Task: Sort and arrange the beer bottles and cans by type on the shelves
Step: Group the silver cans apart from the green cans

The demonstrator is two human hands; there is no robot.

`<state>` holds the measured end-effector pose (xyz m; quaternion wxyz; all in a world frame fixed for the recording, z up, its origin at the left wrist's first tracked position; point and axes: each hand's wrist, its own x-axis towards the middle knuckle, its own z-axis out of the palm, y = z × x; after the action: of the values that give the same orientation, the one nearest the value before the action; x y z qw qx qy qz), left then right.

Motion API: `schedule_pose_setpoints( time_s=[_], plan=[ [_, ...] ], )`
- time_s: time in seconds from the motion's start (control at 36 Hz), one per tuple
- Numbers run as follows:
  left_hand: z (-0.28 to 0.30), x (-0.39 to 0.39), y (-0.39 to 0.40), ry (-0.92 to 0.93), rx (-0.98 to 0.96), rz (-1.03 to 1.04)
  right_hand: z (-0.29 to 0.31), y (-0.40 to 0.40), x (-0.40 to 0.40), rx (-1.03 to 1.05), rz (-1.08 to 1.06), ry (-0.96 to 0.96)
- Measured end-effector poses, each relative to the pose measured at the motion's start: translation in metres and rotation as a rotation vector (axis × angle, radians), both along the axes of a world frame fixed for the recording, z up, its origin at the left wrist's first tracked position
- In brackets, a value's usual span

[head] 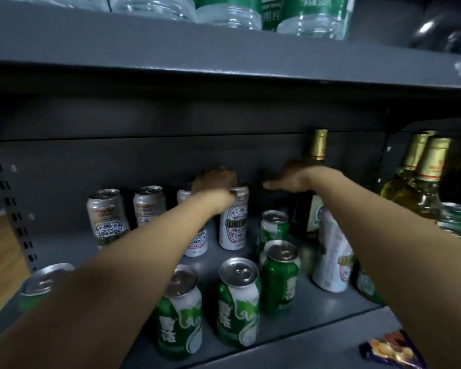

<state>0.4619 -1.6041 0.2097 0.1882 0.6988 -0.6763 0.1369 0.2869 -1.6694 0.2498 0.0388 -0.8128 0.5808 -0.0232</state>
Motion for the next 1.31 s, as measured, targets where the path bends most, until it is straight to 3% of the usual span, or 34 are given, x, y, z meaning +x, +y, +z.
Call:
schedule_pose_setpoints(
  time_s=[0.08,0.25,0.31,0.47,0.69,0.86,0.97,1.11,1.25,1.31],
  plan=[
    [0.006,-0.027,0.0,0.027,-0.048,-0.062,0.011,0.011,-0.033,0.134,-0.042,0.044],
    [0.007,-0.077,0.002,0.065,-0.016,-0.166,0.016,0.046,-0.088,0.173,-0.04,0.305],
    [0.005,-0.089,0.004,0.069,0.001,-0.182,0.005,0.051,-0.097,0.162,-0.034,0.273],
    [-0.001,-0.095,0.015,0.135,0.02,-0.23,-0.013,0.062,-0.114,-0.029,0.053,-0.024],
    [0.011,-0.073,0.032,0.518,0.176,-0.359,0.036,0.076,-0.1,-0.249,0.084,-0.5],
    [0.022,-0.037,0.056,0.667,0.113,-0.361,0.053,0.096,-0.048,-0.209,0.229,-0.911],
    [0.027,0.004,0.082,0.718,0.02,-0.286,0.046,0.111,-0.008,-0.16,0.349,-1.07],
    [0.03,0.065,0.112,0.661,0.008,-0.163,0.039,0.129,0.068,-0.227,0.463,-0.91],
    [0.031,0.125,0.142,0.568,0.013,-0.078,0.032,0.143,0.134,-0.155,0.509,-0.754],
    [0.025,0.145,0.151,0.613,0.051,-0.08,0.025,0.147,0.158,-0.107,0.516,-0.687]
  ],
)
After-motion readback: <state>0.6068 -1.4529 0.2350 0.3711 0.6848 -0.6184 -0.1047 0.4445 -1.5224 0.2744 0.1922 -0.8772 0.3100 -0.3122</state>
